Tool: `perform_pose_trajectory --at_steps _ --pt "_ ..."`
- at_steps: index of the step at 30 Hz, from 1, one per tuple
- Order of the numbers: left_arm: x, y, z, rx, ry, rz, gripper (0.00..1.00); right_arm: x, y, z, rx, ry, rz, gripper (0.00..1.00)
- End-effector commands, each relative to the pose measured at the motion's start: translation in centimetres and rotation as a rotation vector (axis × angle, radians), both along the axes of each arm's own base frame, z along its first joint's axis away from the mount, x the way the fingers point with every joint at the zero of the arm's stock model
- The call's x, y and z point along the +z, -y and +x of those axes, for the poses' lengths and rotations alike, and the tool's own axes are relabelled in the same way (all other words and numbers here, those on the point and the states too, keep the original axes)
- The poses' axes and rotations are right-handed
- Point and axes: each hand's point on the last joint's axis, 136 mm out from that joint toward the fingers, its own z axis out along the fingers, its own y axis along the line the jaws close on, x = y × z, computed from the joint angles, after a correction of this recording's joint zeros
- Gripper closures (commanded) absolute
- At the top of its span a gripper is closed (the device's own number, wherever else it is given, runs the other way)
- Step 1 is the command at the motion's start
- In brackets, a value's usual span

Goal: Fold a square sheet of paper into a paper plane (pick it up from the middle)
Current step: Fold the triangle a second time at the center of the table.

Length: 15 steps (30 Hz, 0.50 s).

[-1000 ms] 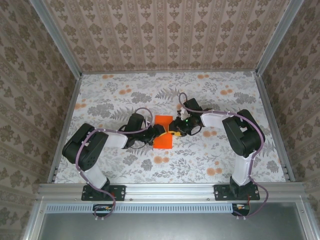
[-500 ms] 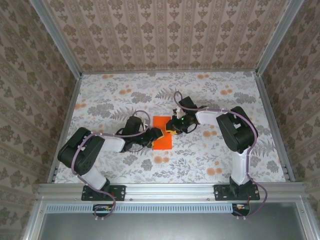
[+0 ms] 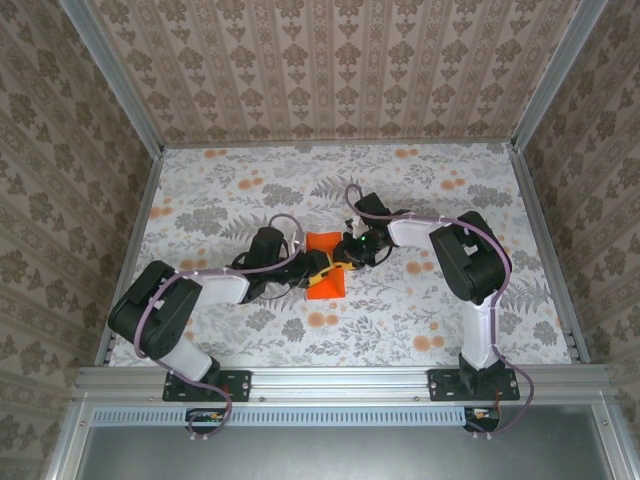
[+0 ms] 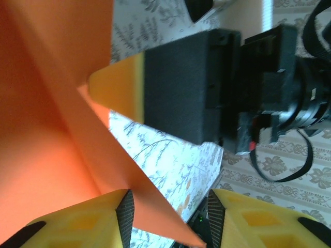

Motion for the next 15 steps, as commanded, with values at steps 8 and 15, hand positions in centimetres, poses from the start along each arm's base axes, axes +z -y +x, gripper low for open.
perform_pose_trajectory --at_steps 8,15 --pt "-0.8 1.8 1.8 -0.002 -0.008 -0.041 0.54 -0.9 0.5 -1.2 -0.011 -0.063 -0.027 0.77" --pt "-2.2 0.7 1.5 0.025 -0.031 -0.003 0.56 3.9 1.4 0.4 -0.058 0.045 0.074 0.73"
